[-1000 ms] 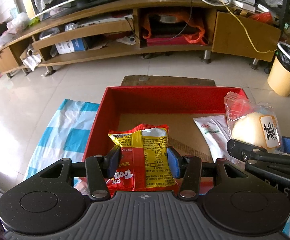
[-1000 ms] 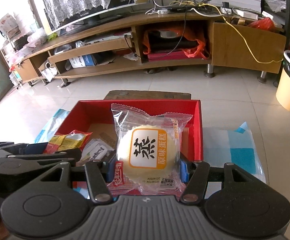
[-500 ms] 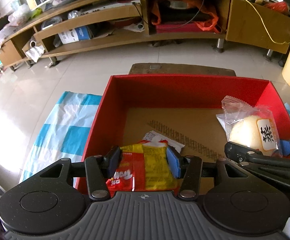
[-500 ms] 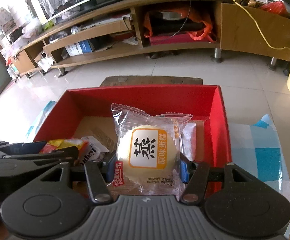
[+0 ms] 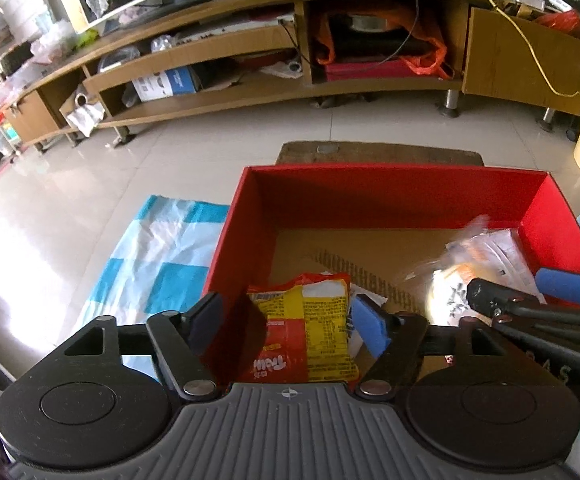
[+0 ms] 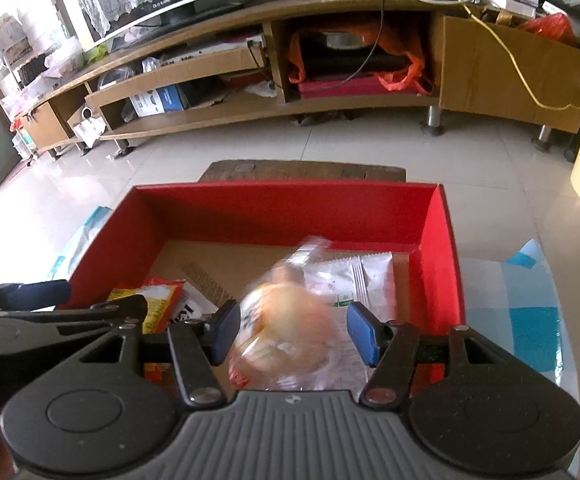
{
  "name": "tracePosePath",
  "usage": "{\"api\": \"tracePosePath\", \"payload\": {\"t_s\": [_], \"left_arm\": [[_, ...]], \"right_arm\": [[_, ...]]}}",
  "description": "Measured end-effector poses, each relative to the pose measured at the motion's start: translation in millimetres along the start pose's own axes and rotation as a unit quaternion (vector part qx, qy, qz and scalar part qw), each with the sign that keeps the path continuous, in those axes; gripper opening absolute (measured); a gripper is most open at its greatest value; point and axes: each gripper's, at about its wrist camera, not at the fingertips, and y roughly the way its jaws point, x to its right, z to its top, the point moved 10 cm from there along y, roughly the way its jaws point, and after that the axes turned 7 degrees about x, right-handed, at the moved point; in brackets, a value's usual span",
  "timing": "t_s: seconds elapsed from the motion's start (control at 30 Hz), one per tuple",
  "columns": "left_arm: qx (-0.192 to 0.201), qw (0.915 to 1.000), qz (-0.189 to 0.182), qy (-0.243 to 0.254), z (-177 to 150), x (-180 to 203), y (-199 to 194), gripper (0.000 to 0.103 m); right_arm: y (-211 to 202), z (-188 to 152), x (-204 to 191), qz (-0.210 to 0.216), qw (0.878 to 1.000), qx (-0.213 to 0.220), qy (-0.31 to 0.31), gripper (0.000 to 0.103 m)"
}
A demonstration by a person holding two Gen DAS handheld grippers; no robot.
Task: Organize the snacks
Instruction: 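Lower and open the left tool on the chip bag while the right releases the bun, then move the left tool to the white bread pack while the right approaches the waffle pack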
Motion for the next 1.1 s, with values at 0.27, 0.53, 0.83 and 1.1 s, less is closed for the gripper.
{"api": "tracePosePath", "payload": {"t_s": [0.27,0.53,0.83,1.1], "left_arm": [[0.010,0.9999,0.002,0.006,-3.5,-3.0,-17.6,0.083],[0.018,0.9998,0.000,0.005,-14.6,-12.7,-42.1,0.086],[0.016,0.9998,0.001,0.012,-35.3,-24.1,-63.1,0.087],[0.004,0.9999,-0.003,0.009,-52.8,-36.6,-68.3,0.087]], "right_arm": [[-19.3,-0.1,-5.4,-0.001,1.000,0.005,-0.011,0.056],[-44.8,-4.7,-17.7,0.009,1.000,0.012,-0.025,0.057],[-67.0,-24.3,-35.3,0.026,0.999,0.008,-0.040,0.057],[-74.1,-45.6,-46.8,0.034,0.998,-0.005,-0.055,0.057]]}}
